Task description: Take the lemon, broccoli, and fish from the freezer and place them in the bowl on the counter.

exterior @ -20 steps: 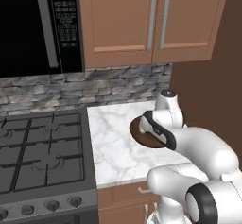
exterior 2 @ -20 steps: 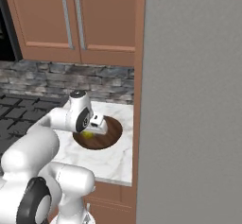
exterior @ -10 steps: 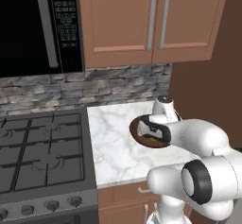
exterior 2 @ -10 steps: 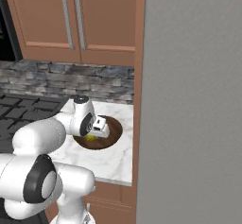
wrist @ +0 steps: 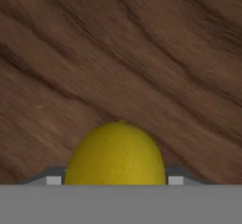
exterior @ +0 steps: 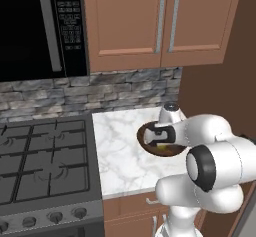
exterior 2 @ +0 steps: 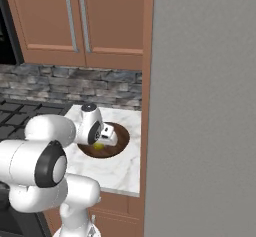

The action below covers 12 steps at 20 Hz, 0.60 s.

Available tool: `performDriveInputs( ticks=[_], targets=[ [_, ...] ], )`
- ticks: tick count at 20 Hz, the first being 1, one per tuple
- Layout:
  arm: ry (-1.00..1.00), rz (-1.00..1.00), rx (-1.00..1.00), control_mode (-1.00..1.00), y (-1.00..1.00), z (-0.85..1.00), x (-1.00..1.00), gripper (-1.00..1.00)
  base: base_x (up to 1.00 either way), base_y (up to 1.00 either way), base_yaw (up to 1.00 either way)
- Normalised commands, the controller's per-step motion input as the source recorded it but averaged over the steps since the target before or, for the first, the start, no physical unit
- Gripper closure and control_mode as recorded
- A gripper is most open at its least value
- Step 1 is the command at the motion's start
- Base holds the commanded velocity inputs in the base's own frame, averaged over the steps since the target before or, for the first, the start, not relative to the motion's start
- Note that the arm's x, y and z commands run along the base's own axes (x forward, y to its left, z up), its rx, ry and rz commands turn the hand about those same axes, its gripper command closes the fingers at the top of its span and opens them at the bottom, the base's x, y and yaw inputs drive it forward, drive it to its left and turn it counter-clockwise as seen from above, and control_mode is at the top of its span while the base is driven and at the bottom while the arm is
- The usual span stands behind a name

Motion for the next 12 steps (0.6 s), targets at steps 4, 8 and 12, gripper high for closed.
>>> performDriveInputs(
  ticks=[4, 8, 12],
  targets=[
    [0.01, 0.0, 0.0, -1.0, 0.0, 0.0, 0.15, -1.0, 0.0, 0.0, 0.0],
    [0.0, 0.0, 0.0, -1.0, 0.0, 0.0, 0.02, -1.0, 0.0, 0.0, 0.0],
    [0.0, 0.0, 0.0, -1.0, -0.01, 0.17, -0.01, -1.0, 0.0, 0.0, 0.0]
  ],
)
